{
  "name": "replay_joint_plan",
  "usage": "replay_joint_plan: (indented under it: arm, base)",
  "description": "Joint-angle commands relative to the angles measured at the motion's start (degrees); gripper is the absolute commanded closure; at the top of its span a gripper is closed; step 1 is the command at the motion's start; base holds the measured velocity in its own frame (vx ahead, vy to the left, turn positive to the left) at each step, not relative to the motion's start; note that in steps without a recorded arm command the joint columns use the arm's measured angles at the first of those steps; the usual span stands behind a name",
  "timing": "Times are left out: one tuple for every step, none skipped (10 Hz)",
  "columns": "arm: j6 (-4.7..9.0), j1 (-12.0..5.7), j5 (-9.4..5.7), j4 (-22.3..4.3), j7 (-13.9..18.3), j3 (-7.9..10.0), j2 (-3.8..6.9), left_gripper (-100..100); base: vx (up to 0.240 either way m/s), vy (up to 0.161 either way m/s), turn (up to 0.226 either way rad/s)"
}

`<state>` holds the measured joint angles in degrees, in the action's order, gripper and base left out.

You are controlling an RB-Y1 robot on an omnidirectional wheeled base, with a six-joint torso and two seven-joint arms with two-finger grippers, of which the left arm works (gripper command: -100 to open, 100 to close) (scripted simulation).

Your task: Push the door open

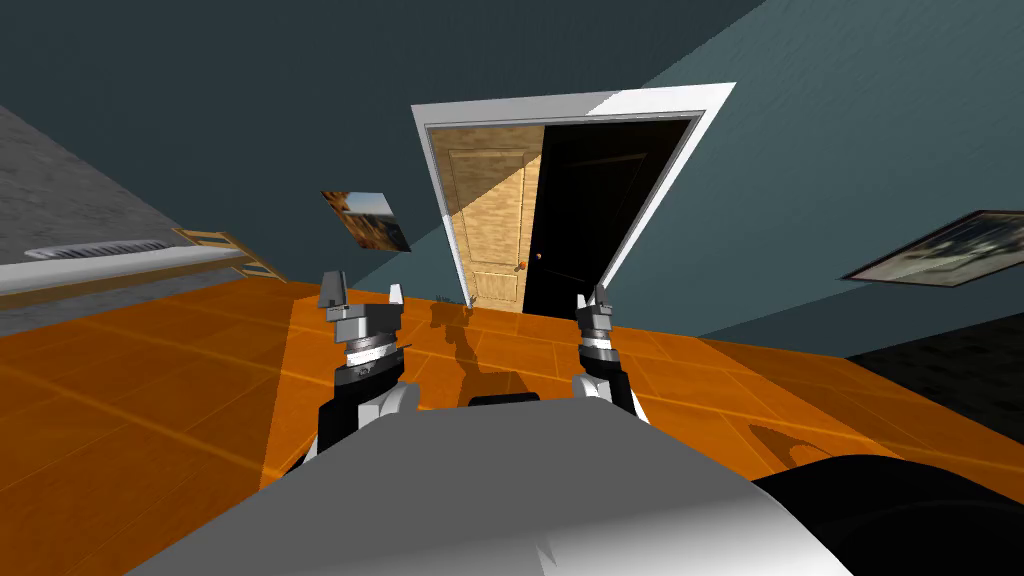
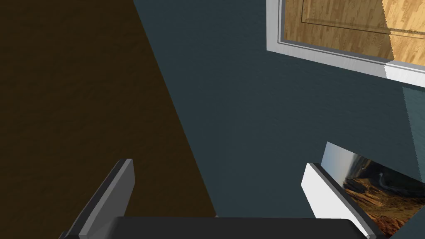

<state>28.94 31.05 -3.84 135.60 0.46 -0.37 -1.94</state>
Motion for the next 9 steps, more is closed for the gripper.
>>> replay_joint_plan:
  arm:
    - [0.42,-0.81,-0.53,-2.03,1.40,-0.02,0.76,-100]
    - [0.70,-1.33,-0.88,-3.34,2.31,-0.03,1.18,-100]
    - [0.84,-1.59,-1.05,-4.00,2.76,-0.03,1.39,-100]
    - [1.12,-2.14,-1.41,-5.37,3.71,-0.04,1.82,-100]
    - [1.32,-2.52,-1.66,-6.32,4.36,-0.05,2.07,-100]
    - [1.72,-3.27,-2.16,-8.21,5.67,-0.07,2.55,-100]
    - [1.92,-3.65,-2.41,-9.15,6.32,-0.07,2.80,-100]
    - [2.36,-4.49,-2.96,-11.27,7.79,-0.09,3.28,-100]
    - [2.61,-4.96,-3.28,-12.46,8.61,-0.10,3.52,-100]
  base:
    - [0.048,-0.020,-0.088]
    - [0.098,-0.028,-0.082]
    - [0.096,-0.028,-0.050]
    - [0.106,-0.037,-0.065]
    - [0.103,-0.026,-0.049]
    - [0.127,-0.005,-0.094]
    - [0.108,-0.007,-0.075]
    - [0.106,-0.033,-0.108]
    - [0.109,-0.026,-0.066]
